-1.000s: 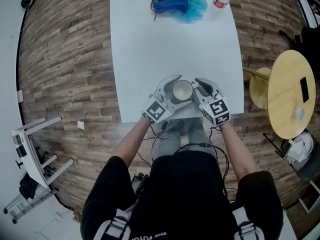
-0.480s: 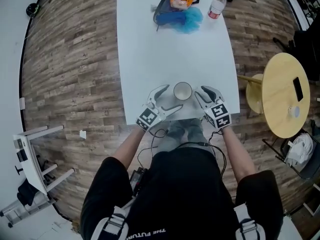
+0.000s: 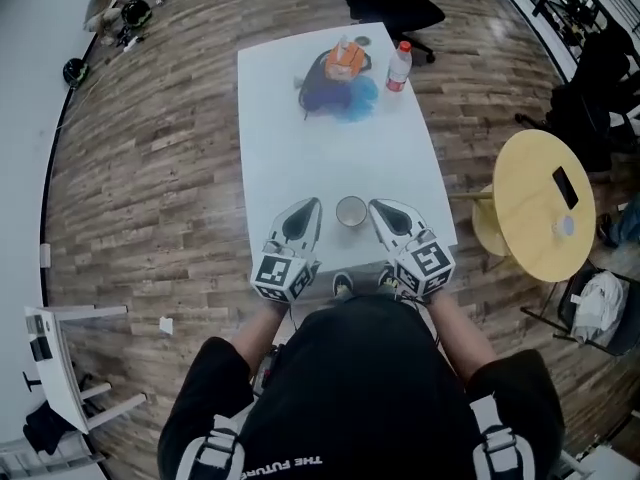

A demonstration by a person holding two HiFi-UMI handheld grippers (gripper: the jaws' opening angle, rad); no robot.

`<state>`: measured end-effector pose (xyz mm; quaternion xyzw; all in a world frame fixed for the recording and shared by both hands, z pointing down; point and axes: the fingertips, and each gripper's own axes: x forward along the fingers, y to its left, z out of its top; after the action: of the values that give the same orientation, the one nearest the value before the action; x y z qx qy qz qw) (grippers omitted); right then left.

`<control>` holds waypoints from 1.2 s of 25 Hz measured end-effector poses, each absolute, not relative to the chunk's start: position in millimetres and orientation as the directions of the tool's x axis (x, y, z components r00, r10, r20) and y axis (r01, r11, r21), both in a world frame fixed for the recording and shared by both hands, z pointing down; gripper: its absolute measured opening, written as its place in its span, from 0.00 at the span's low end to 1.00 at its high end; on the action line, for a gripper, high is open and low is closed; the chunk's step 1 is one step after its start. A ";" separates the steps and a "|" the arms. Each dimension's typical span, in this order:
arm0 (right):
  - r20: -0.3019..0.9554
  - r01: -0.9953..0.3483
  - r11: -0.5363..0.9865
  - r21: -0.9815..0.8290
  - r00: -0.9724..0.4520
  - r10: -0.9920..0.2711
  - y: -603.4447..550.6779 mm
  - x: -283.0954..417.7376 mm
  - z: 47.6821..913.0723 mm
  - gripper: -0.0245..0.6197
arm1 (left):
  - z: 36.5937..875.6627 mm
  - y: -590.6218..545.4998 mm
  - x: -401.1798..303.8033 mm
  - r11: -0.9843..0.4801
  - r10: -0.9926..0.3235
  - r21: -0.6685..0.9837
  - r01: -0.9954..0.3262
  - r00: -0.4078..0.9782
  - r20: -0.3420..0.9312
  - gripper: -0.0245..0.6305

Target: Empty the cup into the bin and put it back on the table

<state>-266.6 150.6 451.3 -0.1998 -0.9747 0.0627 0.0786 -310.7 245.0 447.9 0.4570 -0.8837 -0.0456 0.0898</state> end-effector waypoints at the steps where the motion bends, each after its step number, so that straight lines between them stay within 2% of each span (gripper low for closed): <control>1: 0.105 0.385 0.909 -0.157 -0.909 0.403 155.7 -265.9 438.6 0.06 | 433.8 241.2 -309.3 0.584 -0.811 0.164 -0.795 -0.576 0.098 0.07; 6: 0.100 0.378 0.918 -0.118 -0.915 0.390 170.5 -256.5 418.3 0.06 | 389.9 217.2 -288.1 0.543 -0.839 0.120 -0.831 -0.544 0.032 0.07; 13: 0.072 0.351 0.934 -0.068 -0.932 0.355 163.2 -253.3 401.6 0.06 | 384.9 208.8 -280.7 0.539 -0.841 0.127 -0.832 -0.540 0.035 0.07; 30: 0.029 0.371 0.927 -0.053 -0.927 0.373 150.2 -261.1 384.3 0.06 | 368.0 187.4 -284.9 0.554 -0.832 0.098 -0.827 -0.554 0.022 0.07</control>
<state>-261.1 150.2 384.3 -0.1894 -0.9814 0.0235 0.0192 -284.9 187.4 368.0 0.4709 -0.8808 -0.0382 0.0327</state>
